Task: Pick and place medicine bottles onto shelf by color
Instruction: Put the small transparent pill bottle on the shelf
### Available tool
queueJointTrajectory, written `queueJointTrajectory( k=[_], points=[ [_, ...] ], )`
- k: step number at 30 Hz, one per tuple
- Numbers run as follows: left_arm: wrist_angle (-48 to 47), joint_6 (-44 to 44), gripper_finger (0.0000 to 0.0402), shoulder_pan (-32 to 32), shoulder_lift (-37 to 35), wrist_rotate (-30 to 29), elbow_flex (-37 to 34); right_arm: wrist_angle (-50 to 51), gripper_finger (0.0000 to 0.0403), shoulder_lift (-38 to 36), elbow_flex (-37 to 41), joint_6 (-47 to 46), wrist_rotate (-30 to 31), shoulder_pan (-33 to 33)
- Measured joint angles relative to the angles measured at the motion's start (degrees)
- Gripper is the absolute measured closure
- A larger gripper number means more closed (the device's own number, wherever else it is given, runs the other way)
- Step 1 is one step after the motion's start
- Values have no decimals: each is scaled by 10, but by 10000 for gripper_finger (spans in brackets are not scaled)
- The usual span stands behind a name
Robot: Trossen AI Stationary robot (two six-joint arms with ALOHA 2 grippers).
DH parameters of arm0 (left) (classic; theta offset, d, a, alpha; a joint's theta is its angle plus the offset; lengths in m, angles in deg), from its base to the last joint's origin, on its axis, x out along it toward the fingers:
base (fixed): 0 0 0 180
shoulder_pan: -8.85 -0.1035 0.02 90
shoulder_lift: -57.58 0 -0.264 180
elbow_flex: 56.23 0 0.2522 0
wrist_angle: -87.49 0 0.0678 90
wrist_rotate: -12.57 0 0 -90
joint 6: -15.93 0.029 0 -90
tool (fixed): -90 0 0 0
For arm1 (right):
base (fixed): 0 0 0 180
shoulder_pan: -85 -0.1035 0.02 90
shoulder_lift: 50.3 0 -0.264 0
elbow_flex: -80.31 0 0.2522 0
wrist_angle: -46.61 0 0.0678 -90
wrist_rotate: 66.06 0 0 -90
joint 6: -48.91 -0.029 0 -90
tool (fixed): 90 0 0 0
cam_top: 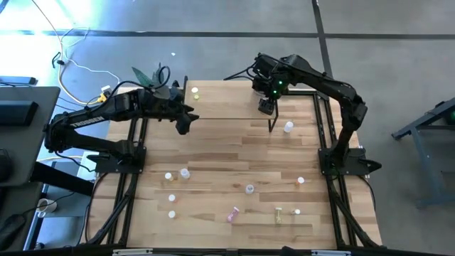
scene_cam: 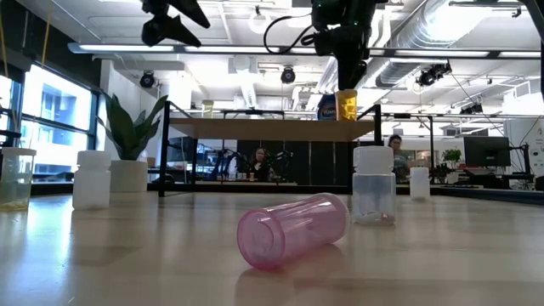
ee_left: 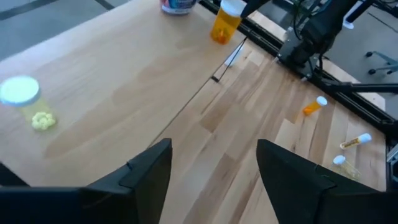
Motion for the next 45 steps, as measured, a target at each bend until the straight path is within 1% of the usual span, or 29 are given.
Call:
queueJointTrajectory(
  k=[4,6,8,14,17,19,24,33,39,45],
  points=[
    [-24,-28,156,0,0,11,0,0,143,-3,0,-13,0,0],
    [-47,-30,154,1,0,29,0,0,143,-8,0,-14,0,0],
    [-73,-34,155,6,0,34,0,-3,144,-16,0,-21,0,0],
    [-151,-69,158,52,3,27,0,-32,144,-45,0,-59,-1,0],
    [-175,-99,158,88,3,1,-1,-54,144,-58,0,-86,-3,0],
    [-173,-124,158,115,2,-11,-12,-68,143,-66,0,-106,-3,0],
    [-166,-199,158,179,3,-14,-66,-85,144,-88,0,-150,-7,-2],
    [-151,-315,158,261,4,-50,-142,-92,143,-112,0,-194,-7,-26],
    [-108,-364,158,309,17,-60,-183,-99,144,-111,0,-208,-7,-45],
    [-59,-381,158,337,60,-61,-201,-103,144,-111,0,-209,-7,-58]
  ],
)
